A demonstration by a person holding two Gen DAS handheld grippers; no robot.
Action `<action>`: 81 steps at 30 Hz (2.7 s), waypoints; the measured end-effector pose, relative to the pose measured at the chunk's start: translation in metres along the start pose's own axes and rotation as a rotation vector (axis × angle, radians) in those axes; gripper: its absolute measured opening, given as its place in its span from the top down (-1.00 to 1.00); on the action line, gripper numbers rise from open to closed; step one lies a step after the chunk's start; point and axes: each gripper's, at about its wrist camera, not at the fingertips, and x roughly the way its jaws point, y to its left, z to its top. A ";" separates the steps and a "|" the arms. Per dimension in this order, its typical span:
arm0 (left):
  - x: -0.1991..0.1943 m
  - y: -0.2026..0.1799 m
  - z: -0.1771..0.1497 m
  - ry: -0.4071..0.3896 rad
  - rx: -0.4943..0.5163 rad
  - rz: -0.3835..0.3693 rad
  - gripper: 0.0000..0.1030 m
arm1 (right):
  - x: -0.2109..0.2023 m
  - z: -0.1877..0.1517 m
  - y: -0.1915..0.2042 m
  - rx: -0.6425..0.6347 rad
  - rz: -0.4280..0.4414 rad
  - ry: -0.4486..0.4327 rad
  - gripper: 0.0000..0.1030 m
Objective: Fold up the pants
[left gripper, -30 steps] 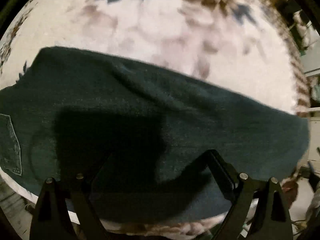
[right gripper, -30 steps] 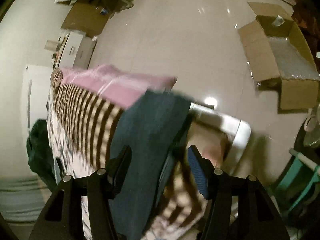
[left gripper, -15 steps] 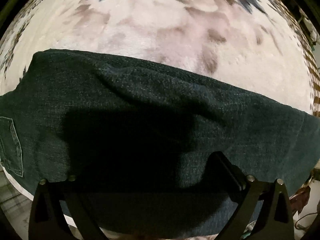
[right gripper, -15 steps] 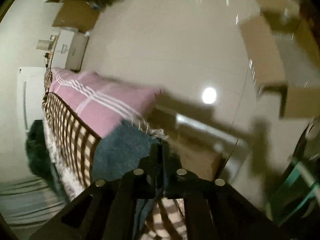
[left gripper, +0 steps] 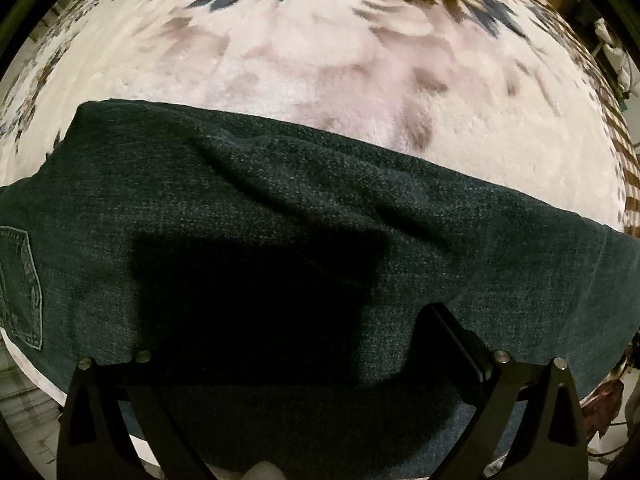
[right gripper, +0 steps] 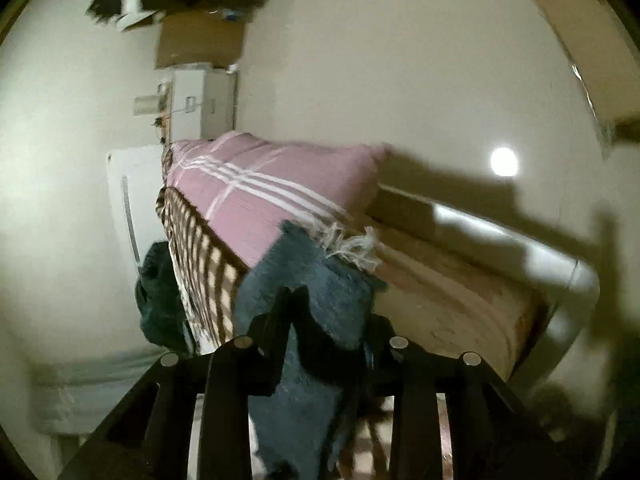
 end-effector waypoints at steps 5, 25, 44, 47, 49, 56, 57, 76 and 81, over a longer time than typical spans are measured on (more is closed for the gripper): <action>0.003 0.000 -0.003 -0.022 -0.013 0.002 -1.00 | 0.025 -0.008 -0.001 0.007 0.014 0.053 0.14; -0.067 0.043 -0.008 -0.103 -0.117 -0.122 -1.00 | -0.052 -0.141 0.179 -0.386 0.088 -0.086 0.82; -0.107 0.233 -0.072 -0.103 -0.191 -0.062 -1.00 | 0.214 -0.481 0.211 -0.665 -0.122 0.441 0.71; -0.107 0.260 -0.075 -0.124 -0.242 -0.038 -1.00 | 0.258 -0.517 0.199 -0.665 -0.221 0.557 0.13; -0.108 0.272 -0.074 -0.137 -0.282 -0.037 -1.00 | 0.262 -0.530 0.203 -0.632 -0.127 0.663 -0.04; -0.114 0.243 -0.048 -0.177 -0.300 -0.116 -1.00 | 0.194 -0.477 0.223 -0.720 -0.212 0.493 -0.20; -0.110 0.229 -0.041 -0.179 -0.282 -0.132 -1.00 | 0.184 -0.459 0.219 -0.736 -0.294 0.450 -0.20; -0.026 0.156 -0.013 -0.033 -0.137 -0.128 -1.00 | 0.206 -0.342 0.171 -0.815 -0.796 0.344 -0.22; -0.088 0.222 -0.040 -0.222 -0.346 -0.241 -1.00 | 0.192 -0.347 0.182 -0.796 -0.635 0.375 -0.65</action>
